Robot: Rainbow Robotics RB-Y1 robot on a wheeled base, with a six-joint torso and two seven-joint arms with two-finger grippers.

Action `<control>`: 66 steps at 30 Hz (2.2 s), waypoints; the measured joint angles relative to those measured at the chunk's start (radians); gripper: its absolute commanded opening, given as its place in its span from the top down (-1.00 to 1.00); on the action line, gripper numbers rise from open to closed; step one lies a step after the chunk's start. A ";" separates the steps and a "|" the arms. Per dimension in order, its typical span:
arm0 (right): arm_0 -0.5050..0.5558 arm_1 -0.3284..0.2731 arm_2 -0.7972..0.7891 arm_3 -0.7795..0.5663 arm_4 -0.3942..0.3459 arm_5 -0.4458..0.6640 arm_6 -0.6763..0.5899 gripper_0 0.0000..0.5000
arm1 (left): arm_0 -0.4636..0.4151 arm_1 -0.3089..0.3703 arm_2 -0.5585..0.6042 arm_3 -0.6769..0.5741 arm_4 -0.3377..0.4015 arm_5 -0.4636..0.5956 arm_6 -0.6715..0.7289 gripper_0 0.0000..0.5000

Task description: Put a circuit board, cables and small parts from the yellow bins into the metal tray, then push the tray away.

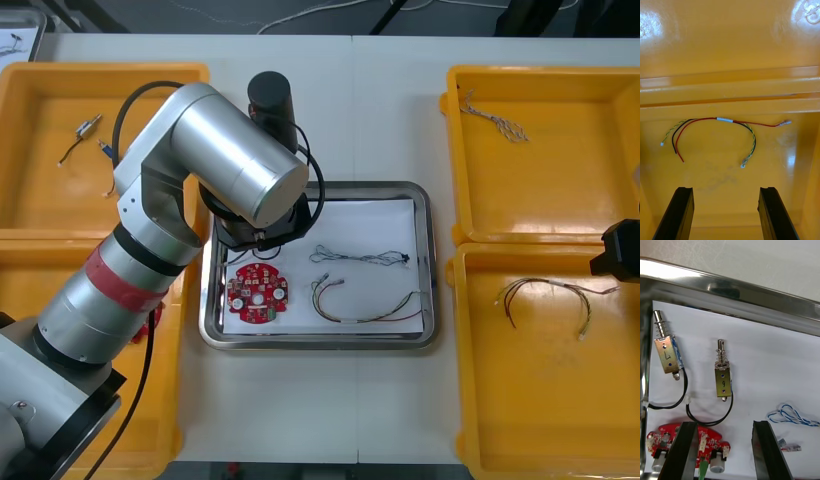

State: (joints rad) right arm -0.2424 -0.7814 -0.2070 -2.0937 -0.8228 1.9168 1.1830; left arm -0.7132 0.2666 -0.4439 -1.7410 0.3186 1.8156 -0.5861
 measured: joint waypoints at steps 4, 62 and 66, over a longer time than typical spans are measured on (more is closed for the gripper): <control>0.000 0.000 0.000 0.000 0.000 0.000 0.000 -1.00 | -0.018 0.004 0.041 -0.032 0.037 0.060 0.000 -0.66; -0.380 0.027 0.656 -0.086 -0.191 0.000 0.103 -1.00 | 0.318 0.502 0.750 -0.221 0.555 0.098 -0.752 -1.00; -0.439 0.059 0.754 -0.086 -0.185 0.000 0.104 -1.00 | 0.355 0.503 0.752 -0.277 0.565 0.098 -0.624 -1.00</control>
State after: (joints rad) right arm -0.6813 -0.7229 0.5466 -2.1794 -1.0080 1.9169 1.2865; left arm -0.3578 0.7691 0.3081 -2.0176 0.8833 1.9136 -1.2099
